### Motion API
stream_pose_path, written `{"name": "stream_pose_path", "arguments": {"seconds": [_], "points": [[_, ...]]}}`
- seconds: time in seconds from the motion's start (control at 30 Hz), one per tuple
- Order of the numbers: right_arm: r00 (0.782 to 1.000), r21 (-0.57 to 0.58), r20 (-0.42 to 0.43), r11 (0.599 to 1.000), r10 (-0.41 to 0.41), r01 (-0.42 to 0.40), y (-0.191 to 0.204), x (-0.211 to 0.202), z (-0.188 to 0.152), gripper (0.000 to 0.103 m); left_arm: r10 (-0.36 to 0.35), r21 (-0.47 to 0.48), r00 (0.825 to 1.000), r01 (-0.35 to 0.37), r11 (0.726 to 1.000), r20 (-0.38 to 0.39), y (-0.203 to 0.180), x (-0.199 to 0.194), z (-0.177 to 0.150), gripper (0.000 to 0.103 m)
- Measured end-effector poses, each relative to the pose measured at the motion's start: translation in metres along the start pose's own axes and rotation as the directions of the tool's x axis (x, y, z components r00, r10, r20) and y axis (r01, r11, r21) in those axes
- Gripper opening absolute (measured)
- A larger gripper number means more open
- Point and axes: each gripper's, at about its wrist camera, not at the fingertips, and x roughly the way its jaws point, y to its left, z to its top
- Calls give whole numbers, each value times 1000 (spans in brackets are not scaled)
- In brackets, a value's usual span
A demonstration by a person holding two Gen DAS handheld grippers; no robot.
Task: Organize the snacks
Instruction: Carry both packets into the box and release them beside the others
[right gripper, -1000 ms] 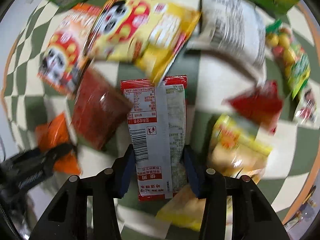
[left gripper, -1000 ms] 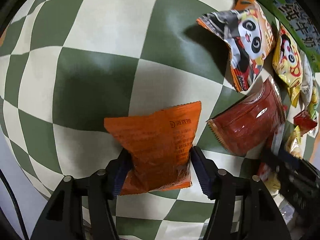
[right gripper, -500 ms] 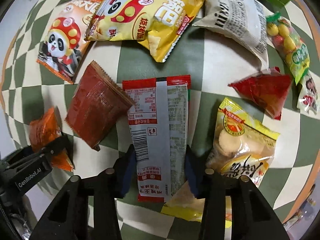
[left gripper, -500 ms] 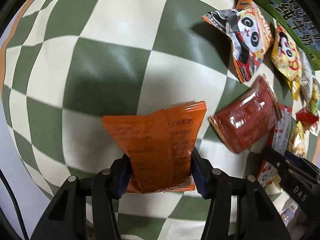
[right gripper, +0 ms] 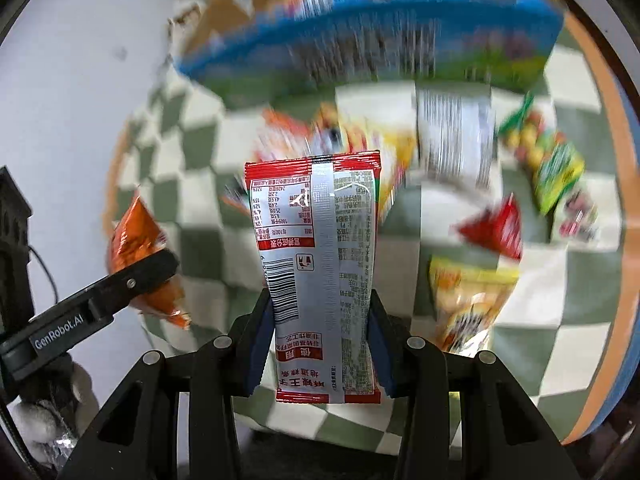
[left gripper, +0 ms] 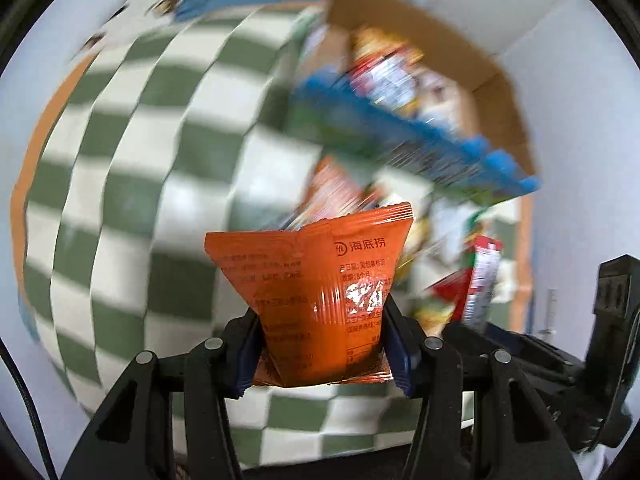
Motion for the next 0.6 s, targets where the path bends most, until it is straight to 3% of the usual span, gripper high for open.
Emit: {"name": "stream_pose_path", "arguments": {"seconds": [0.13,0.3,0.43,0.6], "points": [[993,13,117,999,30,-32,-2,-50,44,46,-3,84,999,-1,996,47,-28,-23,78,51],[974,45,224,999,-38,29,-7,-68,131,46,70,114,997,-73,991,30,-66,7,168,51],[965,63,236,993,-116,104,-19,-59,197,46,150,125,989,-149,981,4,-75,40,224,51],[960,78,176,975,-217,206,-46,-23,269,46,227,143,973,-219,965,-42,-73,79,272,51]]}}
